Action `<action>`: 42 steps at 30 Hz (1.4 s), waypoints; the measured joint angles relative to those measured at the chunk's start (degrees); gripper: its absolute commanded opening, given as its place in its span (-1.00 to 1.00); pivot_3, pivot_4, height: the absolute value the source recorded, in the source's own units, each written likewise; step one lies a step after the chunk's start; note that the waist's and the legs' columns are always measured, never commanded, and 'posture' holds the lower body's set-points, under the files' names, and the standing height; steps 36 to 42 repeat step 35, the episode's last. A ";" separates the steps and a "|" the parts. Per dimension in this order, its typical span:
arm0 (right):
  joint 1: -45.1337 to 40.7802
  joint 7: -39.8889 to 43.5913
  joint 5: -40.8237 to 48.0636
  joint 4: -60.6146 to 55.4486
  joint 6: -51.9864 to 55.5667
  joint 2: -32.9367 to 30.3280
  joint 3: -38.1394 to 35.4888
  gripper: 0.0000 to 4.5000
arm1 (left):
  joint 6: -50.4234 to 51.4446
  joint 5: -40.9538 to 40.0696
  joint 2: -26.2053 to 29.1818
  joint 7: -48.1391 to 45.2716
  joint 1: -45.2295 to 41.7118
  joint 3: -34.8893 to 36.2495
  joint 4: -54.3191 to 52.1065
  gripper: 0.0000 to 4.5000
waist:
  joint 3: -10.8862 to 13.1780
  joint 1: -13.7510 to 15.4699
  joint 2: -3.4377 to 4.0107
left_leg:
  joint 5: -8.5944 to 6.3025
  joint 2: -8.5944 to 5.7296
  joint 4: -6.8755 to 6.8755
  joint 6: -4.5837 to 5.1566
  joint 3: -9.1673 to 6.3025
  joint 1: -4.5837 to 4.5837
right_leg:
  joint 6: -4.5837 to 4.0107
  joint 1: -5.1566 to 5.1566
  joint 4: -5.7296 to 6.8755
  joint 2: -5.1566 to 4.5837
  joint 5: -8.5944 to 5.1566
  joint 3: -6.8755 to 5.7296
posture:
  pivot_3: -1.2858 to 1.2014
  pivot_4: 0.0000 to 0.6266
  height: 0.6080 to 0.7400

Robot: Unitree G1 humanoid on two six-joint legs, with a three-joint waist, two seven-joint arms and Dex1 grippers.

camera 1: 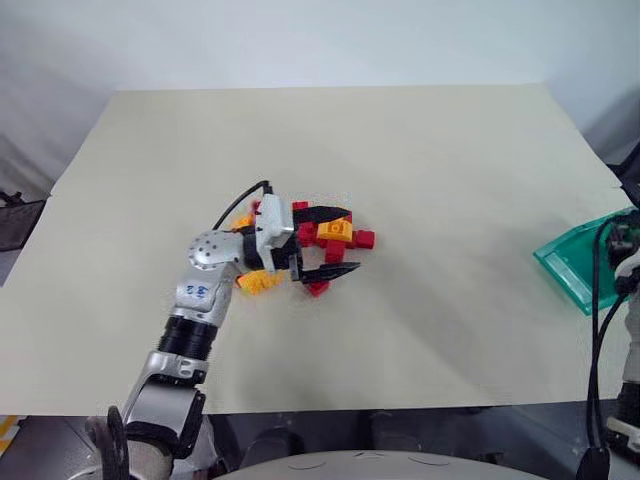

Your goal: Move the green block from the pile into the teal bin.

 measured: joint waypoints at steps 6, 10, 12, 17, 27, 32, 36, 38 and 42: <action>1.49 -1.68 -0.49 -2.44 0.07 0.36 0.00 1.00 | -0.36 1.54 -0.51 0.58 -1.50 0.03 3.73 1.00 | 0.00 -0.15 0.00 | 0.01 0.04 0.00 0.02 0.01 0.01 | 0.02 0.00 -0.01 0.02 0.01 0.06 | 0.03 -0.52 1.00; 1.75 -0.41 -0.03 -3.17 -1.25 0.23 -0.01 1.00 | 0.51 1.80 -0.65 1.43 -3.14 0.30 5.73 1.00 | 0.00 0.01 0.00 | 0.02 0.03 0.00 0.04 0.01 0.01 | 0.05 0.00 -0.03 0.00 0.03 0.08 | 0.03 -0.52 1.00; 2.36 2.96 1.80 -4.37 -2.98 -0.56 0.04 1.00 | 2.48 1.59 -0.66 1.73 -3.44 0.60 5.97 1.00 | 0.00 -0.07 0.00 | 0.02 0.03 0.00 0.05 0.01 0.01 | 0.05 0.00 -0.04 0.01 0.03 0.09 | 0.03 -0.52 1.00; 2.32 16.89 8.34 -8.42 -3.56 -6.59 3.58 1.00 | 11.53 -0.96 2.38 2.26 -3.03 2.89 4.01 1.00 | 0.00 -0.36 0.00 | 0.02 0.07 0.00 0.05 0.01 0.03 | 0.05 0.00 -0.04 0.06 0.03 0.10 | 0.03 -0.52 1.00; 0.06 46.32 19.07 -6.73 -4.82 -14.85 17.18 1.00 | 23.03 -6.47 20.71 0.39 7.96 13.89 -4.64 1.00 | 0.01 0.23 0.00 | -0.02 0.02 0.10 0.12 -0.48 0.00 | 0.10 0.01 -0.08 -0.04 0.06 0.08 | 0.03 -0.52 1.00; 0.13 56.51 18.05 -1.56 -9.65 -18.57 22.00 1.00 | 15.53 -5.24 26.30 -1.25 18.64 19.51 -4.09 1.00 | 0.02 0.24 -0.03 | -0.06 0.04 0.10 0.13 -0.50 -0.02 | 0.11 0.02 -0.13 -0.05 0.06 0.03 | 0.03 -0.52 1.00; 0.03 58.89 17.29 0.45 -12.37 -18.73 23.38 1.00 | 11.23 -4.11 27.19 -1.52 21.02 20.49 -3.76 1.00 | 0.02 0.73 -0.03 | -0.06 0.04 0.19 0.12 -0.50 -0.03 | 0.10 0.03 -0.08 -0.07 0.06 0.02 | 0.03 -0.52 1.00; 0.03 58.89 17.29 0.45 -12.37 -18.73 23.38 1.00 | 11.23 -4.11 27.19 -1.52 21.02 20.49 -3.76 1.00 | 0.02 0.73 -0.03 | -0.06 0.04 0.19 0.12 -0.50 -0.03 | 0.10 0.03 -0.08 -0.07 0.06 0.02 | 0.03 -0.52 1.00; 0.03 58.89 17.29 0.45 -12.37 -18.73 23.38 1.00 | 11.23 -4.11 27.19 -1.52 21.02 20.49 -3.76 1.00 | 0.02 0.73 -0.03 | -0.06 0.04 0.19 0.12 -0.50 -0.03 | 0.10 0.03 -0.08 -0.07 0.06 0.02 | 0.03 -0.52 1.00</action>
